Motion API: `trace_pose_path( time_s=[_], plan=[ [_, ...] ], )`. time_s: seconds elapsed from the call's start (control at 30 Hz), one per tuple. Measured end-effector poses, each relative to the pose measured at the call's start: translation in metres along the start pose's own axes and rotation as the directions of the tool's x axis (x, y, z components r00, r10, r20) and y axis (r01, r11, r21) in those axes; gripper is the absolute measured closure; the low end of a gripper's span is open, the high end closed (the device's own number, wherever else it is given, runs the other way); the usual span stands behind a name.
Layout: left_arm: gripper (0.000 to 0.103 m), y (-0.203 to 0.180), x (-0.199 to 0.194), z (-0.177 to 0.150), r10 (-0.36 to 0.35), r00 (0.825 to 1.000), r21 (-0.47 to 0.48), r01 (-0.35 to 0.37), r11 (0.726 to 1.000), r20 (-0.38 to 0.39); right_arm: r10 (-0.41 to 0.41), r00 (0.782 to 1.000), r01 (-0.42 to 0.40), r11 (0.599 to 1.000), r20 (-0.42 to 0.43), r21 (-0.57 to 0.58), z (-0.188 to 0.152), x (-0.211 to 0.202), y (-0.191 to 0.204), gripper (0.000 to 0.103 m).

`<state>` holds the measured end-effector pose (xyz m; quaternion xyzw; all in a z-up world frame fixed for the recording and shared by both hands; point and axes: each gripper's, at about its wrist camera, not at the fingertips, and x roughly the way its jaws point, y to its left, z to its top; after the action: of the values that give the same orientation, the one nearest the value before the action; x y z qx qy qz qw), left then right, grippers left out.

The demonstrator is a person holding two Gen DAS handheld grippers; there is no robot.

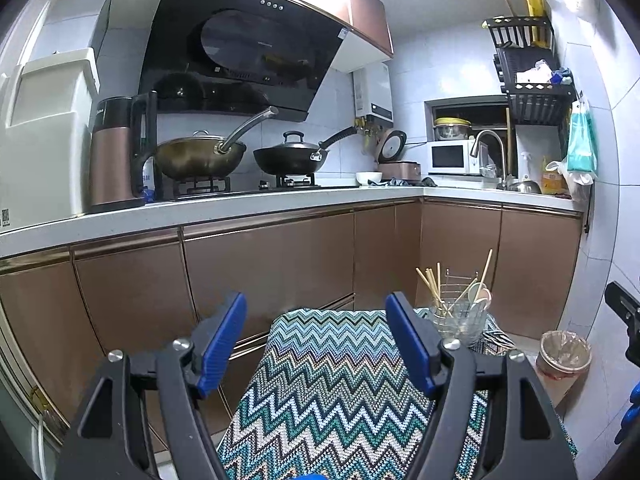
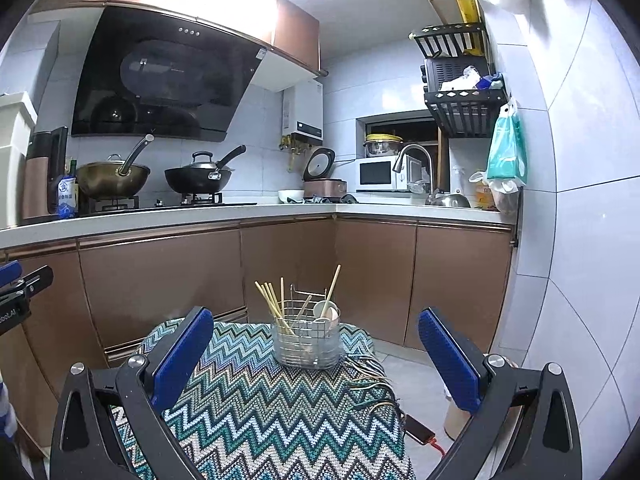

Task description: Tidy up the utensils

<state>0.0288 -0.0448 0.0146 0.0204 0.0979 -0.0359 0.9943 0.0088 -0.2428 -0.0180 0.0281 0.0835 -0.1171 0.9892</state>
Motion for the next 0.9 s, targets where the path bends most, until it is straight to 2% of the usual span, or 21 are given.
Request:
trace_pose_path(
  time_s=[0.37, 0.9],
  plan=[
    [0.032, 0.0079, -0.0013, 0.0022, 0.001, 1.000, -0.024, -0.001, 1.000, 0.008, -0.015, 1.000, 0.015, 1.000, 0.022, -0.008, 0.0034, -0.0076, 0.0013, 0.000],
    [0.032, 0.0032, 0.0056, -0.0022, 0.003, 1.000, -0.014, -0.003, 1.000, -0.013, -0.021, 1.000, 0.021, 1.000, 0.001, -0.021, -0.0013, 0.0002, 0.0058, 0.000]
  ],
)
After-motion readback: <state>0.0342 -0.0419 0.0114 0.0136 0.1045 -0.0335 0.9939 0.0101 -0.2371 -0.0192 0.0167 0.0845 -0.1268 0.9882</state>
